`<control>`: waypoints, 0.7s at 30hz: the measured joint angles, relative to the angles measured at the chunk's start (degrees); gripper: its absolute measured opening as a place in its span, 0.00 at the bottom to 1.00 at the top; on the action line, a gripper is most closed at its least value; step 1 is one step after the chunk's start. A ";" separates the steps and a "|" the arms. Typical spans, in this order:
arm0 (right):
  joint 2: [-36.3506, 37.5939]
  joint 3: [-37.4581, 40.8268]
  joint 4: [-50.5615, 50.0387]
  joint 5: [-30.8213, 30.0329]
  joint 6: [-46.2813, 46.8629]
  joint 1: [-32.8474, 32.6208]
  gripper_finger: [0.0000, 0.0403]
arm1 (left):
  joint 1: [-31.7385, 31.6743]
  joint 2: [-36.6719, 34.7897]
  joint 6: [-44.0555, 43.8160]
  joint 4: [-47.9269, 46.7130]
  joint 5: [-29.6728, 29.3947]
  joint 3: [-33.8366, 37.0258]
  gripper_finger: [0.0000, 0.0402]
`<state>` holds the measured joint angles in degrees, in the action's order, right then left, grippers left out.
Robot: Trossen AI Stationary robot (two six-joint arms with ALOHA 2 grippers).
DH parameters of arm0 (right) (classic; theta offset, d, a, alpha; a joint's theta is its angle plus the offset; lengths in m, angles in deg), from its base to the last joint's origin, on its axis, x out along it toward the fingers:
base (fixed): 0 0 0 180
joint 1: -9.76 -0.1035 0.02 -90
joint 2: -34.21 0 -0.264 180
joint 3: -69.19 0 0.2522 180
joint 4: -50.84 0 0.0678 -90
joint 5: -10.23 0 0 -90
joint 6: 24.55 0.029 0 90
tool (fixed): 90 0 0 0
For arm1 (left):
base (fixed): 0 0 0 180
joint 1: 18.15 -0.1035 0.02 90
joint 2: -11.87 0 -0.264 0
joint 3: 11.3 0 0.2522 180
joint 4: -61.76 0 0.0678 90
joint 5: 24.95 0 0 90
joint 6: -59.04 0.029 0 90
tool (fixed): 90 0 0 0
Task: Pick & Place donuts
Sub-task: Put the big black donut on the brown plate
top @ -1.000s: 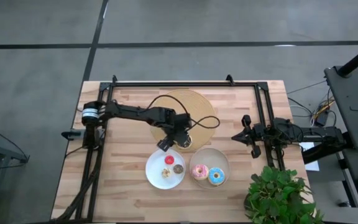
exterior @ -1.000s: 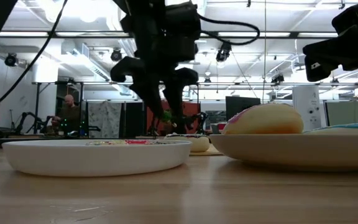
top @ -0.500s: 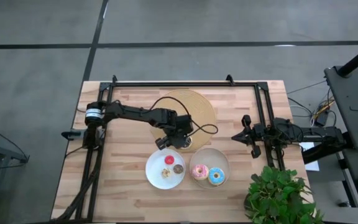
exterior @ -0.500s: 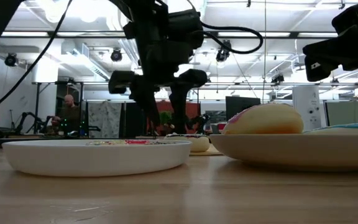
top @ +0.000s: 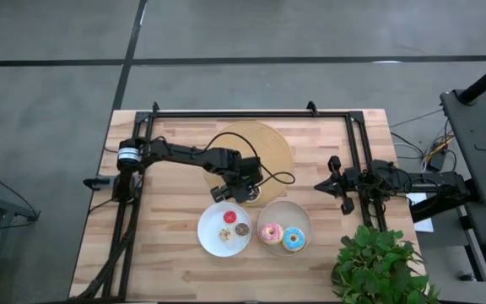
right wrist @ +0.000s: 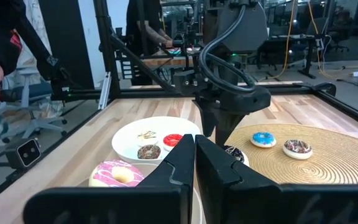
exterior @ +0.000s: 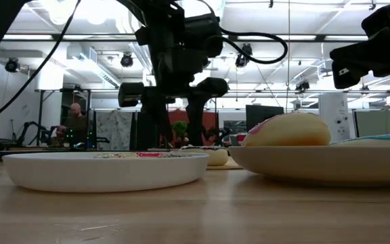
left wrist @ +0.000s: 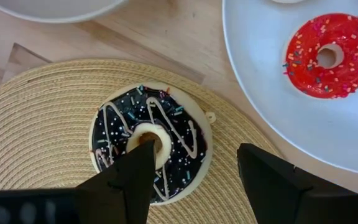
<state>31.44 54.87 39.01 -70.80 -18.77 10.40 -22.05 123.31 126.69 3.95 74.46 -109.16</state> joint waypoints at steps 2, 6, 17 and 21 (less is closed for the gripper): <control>0.00 0.00 0.00 0.00 -0.19 0.00 0.02 | 0.00 0.00 0.09 0.06 0.00 0.00 0.49; 0.00 0.00 0.00 0.00 0.05 0.00 0.02 | 0.00 0.00 0.13 1.01 0.00 0.02 0.49; 0.00 0.00 0.00 -0.02 -0.18 0.00 0.02 | 0.00 3.75 -1.38 1.70 -0.93 0.02 0.49; 0.00 0.00 0.00 -0.02 0.00 0.01 0.02 | 0.00 4.24 -3.66 1.80 -1.83 0.02 0.49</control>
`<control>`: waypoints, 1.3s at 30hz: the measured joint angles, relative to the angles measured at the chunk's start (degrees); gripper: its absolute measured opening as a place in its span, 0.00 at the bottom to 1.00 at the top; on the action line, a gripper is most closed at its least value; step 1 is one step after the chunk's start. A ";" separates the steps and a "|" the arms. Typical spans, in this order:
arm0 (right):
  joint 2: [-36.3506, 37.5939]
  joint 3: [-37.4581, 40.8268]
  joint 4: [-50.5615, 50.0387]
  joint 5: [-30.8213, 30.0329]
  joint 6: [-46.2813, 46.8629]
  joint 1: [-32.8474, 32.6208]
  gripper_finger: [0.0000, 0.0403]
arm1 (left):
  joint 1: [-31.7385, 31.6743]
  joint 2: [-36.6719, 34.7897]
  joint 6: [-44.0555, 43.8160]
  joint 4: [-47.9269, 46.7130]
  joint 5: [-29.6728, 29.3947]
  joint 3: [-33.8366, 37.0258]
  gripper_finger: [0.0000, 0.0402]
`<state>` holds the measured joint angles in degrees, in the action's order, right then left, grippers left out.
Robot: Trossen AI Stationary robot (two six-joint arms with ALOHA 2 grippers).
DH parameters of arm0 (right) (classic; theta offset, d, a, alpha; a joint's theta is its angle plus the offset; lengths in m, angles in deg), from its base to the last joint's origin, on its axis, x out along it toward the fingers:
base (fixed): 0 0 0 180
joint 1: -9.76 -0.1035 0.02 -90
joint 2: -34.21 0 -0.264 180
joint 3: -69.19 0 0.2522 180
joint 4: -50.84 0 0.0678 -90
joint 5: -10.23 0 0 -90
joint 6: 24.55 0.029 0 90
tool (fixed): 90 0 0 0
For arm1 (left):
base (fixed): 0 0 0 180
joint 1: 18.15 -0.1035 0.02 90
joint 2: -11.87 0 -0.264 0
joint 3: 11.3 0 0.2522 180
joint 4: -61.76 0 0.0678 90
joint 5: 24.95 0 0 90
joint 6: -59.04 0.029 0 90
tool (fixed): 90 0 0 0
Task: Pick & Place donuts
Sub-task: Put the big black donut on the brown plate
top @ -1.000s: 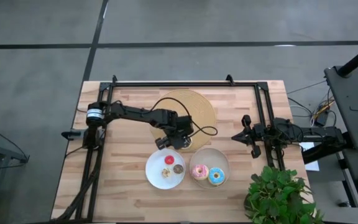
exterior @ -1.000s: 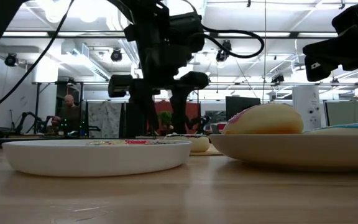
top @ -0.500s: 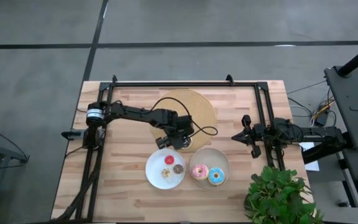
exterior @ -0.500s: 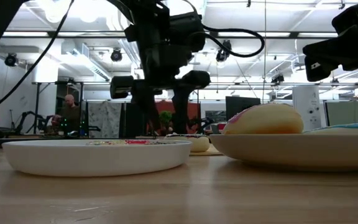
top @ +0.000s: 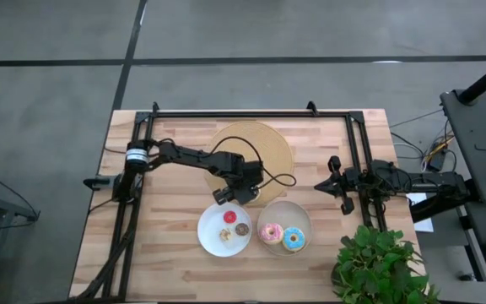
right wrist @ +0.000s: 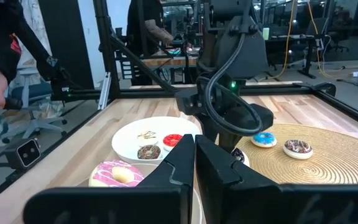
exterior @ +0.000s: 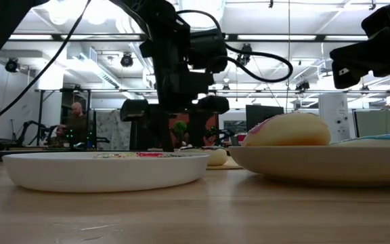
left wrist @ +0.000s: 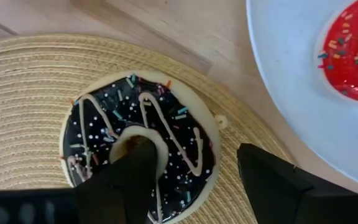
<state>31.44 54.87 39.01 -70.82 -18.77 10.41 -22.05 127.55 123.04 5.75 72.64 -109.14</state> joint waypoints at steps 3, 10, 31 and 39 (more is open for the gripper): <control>-0.01 0.00 0.00 0.02 -0.18 -0.01 0.02 | 0.02 0.00 -0.47 0.06 -0.15 0.00 0.49; 0.00 0.00 0.00 0.02 -0.17 -0.01 0.02 | 0.02 0.00 -0.57 0.11 -0.18 0.00 0.42; 0.00 0.00 0.00 0.02 -0.17 -0.01 0.02 | 0.00 0.00 -2.66 0.10 -0.18 0.00 0.30; 0.00 0.00 0.00 0.02 -0.05 -0.01 0.02 | 0.00 0.00 -2.70 0.19 -0.18 0.00 0.30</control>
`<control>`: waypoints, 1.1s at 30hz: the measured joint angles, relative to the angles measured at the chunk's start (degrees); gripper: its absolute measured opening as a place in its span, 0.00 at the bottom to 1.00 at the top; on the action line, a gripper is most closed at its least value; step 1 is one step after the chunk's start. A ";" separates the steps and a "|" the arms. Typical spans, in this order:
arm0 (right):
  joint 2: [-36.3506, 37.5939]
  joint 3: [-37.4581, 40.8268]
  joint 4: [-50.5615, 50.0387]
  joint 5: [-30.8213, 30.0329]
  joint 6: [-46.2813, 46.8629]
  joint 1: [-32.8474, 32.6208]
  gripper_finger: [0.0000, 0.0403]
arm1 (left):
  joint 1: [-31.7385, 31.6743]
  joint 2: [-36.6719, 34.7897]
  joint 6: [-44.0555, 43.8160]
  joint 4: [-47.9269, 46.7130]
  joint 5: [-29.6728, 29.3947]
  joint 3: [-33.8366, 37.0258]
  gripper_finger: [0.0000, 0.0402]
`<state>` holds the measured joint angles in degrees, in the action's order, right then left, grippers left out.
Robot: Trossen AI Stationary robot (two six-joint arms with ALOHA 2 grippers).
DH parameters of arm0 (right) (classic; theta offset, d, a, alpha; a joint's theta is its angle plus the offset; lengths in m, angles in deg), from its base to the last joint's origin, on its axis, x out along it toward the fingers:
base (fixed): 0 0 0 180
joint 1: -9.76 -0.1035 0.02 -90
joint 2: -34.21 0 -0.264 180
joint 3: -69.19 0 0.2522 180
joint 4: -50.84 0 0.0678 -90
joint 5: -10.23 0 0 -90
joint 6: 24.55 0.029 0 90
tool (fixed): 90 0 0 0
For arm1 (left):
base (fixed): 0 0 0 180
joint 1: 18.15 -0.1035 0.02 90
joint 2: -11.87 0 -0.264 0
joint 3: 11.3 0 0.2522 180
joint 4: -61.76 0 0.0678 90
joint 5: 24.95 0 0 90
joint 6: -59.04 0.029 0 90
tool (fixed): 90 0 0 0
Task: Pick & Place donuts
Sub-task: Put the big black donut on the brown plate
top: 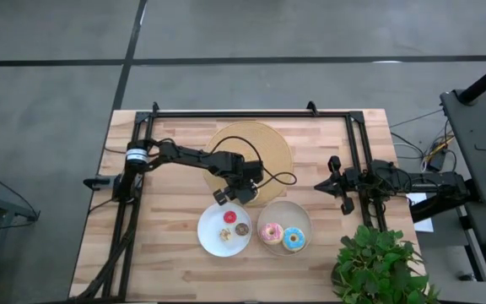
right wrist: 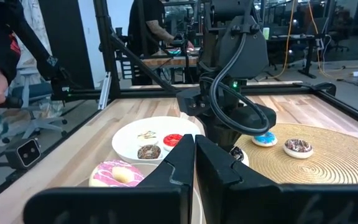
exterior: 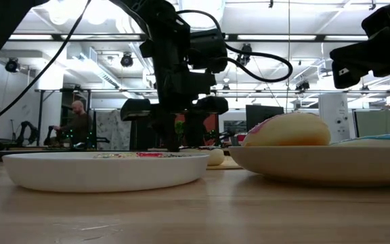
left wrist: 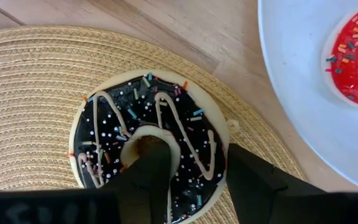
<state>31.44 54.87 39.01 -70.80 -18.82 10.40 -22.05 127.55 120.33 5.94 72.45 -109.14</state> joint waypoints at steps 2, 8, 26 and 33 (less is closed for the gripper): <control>0.00 0.00 0.00 0.00 0.10 0.00 0.02 | 0.00 -0.01 -0.03 0.00 0.00 0.00 0.30; 0.00 0.01 0.00 0.00 0.11 0.00 0.02 | 0.02 -0.26 -1.53 -0.26 -0.72 -0.89 0.30; 0.00 0.00 0.00 0.00 -0.14 0.00 0.02 | 1.17 -0.33 -4.59 -2.05 -1.50 -8.51 0.30; 0.00 0.00 0.00 0.00 -0.14 0.00 0.02 | 3.03 -0.37 -7.30 -2.64 -1.26 -13.58 0.30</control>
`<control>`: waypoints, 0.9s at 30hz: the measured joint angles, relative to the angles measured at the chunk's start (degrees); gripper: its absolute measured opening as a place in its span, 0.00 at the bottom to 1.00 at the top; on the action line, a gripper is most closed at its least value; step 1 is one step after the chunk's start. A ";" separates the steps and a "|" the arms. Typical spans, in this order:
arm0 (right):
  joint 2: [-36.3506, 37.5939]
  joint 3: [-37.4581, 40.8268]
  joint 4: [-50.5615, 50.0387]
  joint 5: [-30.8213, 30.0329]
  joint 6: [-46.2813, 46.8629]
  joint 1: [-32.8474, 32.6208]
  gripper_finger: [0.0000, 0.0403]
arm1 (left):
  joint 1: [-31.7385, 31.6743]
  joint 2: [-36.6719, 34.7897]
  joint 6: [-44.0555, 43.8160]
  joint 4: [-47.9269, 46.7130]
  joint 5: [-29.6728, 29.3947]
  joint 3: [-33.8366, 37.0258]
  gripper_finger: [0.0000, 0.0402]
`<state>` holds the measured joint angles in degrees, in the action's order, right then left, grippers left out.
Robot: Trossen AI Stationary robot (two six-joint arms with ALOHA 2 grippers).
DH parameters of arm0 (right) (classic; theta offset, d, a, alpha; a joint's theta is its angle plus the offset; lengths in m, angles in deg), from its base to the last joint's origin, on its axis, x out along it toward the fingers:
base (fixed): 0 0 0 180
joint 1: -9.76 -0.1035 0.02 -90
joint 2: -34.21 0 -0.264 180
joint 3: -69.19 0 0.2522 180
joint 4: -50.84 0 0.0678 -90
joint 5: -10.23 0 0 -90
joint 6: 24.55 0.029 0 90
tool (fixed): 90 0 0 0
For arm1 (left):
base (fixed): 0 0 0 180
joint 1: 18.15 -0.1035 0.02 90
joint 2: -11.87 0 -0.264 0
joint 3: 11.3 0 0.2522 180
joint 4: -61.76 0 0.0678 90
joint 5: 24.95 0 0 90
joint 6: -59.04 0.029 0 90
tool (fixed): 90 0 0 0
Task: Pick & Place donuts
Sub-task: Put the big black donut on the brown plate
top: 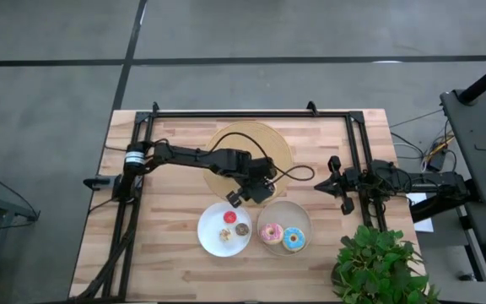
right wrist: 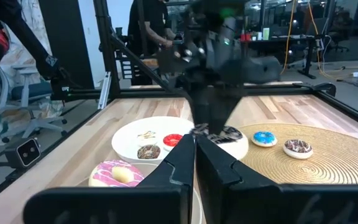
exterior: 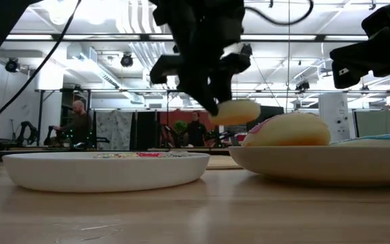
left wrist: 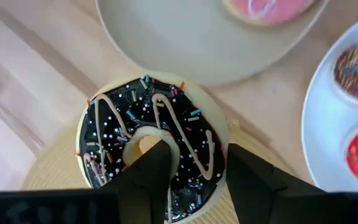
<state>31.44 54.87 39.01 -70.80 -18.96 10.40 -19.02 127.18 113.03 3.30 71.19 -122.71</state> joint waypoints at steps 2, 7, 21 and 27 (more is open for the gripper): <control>0.00 0.00 0.00 0.00 0.09 0.00 0.02 | 0.78 -0.02 -0.01 -0.03 0.05 -0.99 0.30; 0.00 0.00 0.00 0.00 0.00 0.00 0.02 | 2.71 0.18 0.00 0.20 0.19 -2.62 0.30; -0.02 0.00 0.00 0.00 0.00 0.00 0.02 | 4.96 0.33 -0.09 4.13 0.38 -2.51 0.30; -0.02 0.00 0.00 0.00 0.02 0.00 0.02 | 5.71 0.39 -0.88 5.35 0.43 -2.49 0.30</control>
<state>31.42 54.87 39.01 -70.80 -18.95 10.40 -13.30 127.57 112.15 8.65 71.62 -125.20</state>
